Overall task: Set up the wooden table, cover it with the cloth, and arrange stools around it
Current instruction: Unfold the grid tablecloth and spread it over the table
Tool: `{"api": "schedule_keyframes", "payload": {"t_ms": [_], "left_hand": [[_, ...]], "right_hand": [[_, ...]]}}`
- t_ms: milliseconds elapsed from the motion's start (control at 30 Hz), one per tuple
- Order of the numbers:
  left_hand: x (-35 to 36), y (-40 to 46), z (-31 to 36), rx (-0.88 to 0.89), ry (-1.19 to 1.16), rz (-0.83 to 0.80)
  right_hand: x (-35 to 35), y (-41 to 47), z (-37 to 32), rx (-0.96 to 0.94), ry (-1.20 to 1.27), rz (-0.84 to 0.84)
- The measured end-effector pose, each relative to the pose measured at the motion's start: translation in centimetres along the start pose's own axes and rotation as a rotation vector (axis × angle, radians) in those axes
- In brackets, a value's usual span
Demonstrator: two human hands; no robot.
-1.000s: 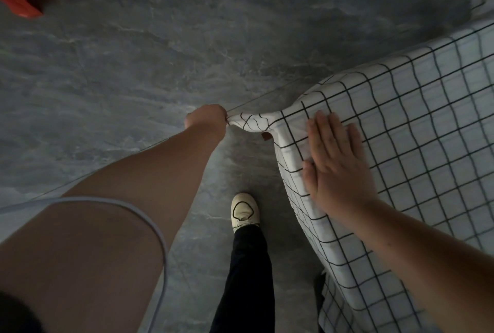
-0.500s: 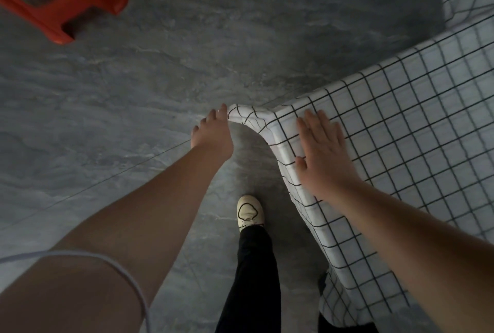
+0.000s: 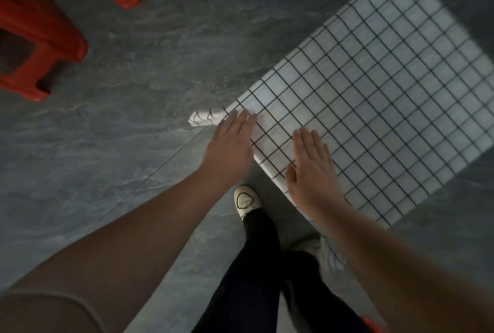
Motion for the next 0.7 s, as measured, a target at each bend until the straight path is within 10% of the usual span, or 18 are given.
{"api": "schedule_keyframes", "payload": {"t_ms": [700], "left_hand": [[3.6, -1.8, 8.5, 0.535, 0.287, -0.167]], "right_hand": [[-0.1, -16.8, 10.8, 0.634, 0.091, 0.195]]}}
Point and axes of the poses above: each hand's wrist, its own y-axis towards the middle knuckle, its own x-axis out of the palm, z = x × y, the point moved 8 cm from there along y, towards the middle knuckle, and after that the axes turned 15 degrees about z, right-handed, at the moved point
